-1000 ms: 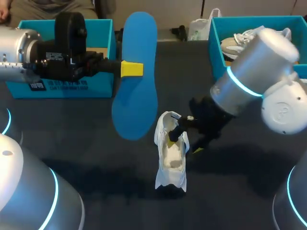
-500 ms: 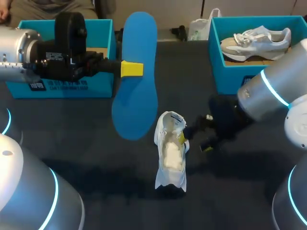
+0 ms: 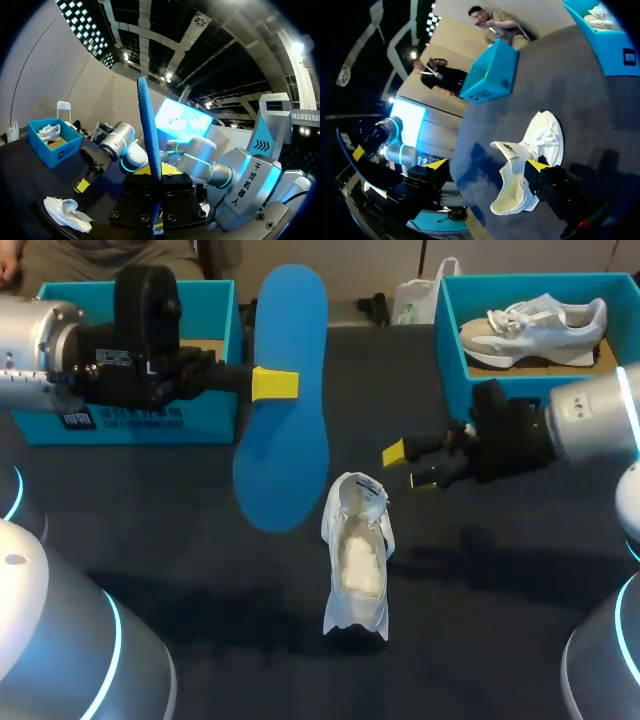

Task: Take the shoe out of the shoebox, open the shoe tongue, remove and reinsert the insole, then place the shoe into the shoebox

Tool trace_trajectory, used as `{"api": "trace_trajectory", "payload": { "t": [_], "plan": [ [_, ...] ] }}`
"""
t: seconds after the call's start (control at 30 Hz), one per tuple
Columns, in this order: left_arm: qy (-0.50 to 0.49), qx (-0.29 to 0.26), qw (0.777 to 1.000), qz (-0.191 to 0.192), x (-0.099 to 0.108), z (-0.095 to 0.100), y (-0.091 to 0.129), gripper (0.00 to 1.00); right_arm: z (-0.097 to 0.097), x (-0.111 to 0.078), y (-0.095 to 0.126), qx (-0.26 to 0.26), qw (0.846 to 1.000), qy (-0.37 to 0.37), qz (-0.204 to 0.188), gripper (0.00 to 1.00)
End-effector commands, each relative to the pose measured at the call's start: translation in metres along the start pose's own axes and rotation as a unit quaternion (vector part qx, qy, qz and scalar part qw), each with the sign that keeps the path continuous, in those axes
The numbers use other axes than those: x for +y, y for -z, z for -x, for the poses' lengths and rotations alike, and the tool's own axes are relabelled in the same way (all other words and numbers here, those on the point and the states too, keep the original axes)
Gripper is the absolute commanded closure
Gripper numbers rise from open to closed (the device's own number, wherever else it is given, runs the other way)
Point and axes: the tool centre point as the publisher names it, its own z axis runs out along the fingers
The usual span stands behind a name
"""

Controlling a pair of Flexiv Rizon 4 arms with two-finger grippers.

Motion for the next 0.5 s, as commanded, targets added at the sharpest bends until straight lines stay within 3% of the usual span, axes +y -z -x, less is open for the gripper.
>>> {"api": "trace_trajectory", "payload": {
  "t": [0.03,0.23,0.5],
  "plan": [
    [0.000,0.001,1.000,0.000,0.000,0.001,-0.002,1.00,0.005,-0.013,0.006,0.040,0.999,0.001,0.035,0.00],
    [0.000,0.001,1.000,0.000,0.000,0.001,-0.002,1.00,0.003,-0.007,0.008,0.052,0.998,-0.003,0.033,0.00],
    [0.000,0.001,1.000,0.000,0.000,0.001,-0.002,1.00,-0.031,0.023,0.033,0.060,0.997,-0.041,0.004,0.00]
  ]
}}
